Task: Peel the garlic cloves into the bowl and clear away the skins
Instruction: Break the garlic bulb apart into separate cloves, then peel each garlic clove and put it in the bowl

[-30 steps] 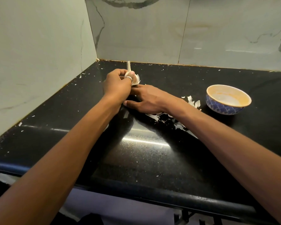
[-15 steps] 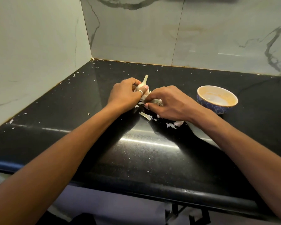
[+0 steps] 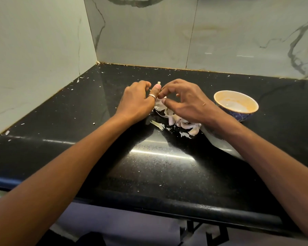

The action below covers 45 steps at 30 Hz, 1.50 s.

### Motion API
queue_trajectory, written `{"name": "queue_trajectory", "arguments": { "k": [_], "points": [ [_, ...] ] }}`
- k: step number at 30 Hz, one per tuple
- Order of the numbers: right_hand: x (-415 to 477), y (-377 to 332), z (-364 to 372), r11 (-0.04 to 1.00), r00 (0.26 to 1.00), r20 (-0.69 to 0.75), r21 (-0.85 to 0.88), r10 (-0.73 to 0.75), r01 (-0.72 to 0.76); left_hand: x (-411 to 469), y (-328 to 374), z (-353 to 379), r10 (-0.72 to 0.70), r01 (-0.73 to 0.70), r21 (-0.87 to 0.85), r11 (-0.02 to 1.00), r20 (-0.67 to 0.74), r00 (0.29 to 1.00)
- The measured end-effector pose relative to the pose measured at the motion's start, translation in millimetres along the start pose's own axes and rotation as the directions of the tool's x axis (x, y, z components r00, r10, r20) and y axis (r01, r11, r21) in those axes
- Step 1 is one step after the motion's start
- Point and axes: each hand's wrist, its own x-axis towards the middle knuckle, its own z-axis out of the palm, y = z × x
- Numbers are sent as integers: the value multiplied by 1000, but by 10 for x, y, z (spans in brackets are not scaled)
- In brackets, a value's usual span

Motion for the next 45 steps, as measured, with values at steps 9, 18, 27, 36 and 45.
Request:
{"name": "queue_trajectory", "arguments": {
  "k": [9, 18, 27, 36, 45],
  "points": [
    [-27, -124, -469, 987, 981, 117, -70, 153, -146, -143, 160, -69, 327, -278, 245, 929, -189, 926],
    [-173, -147, -1025, 953, 915, 276, -165, 293, -255, -204, 260, -145, 580, -582, 25, 813, 40, 813],
    [-212, -310, -887, 811, 783, 437, -568, 443, -142, -18, 460, -219, 515, -590, -22, 807, 515, 685],
    [-195, -331, -675, 779, 733, 475, -615, 488, -120, -66, 334, -21, 565, -605, -79, 792, 472, 677],
    [-126, -218, -512, 874, 839, 367, -429, 401, -229, -88, 345, -6, 479, -467, -116, 876, 308, 822]
  ]
}}
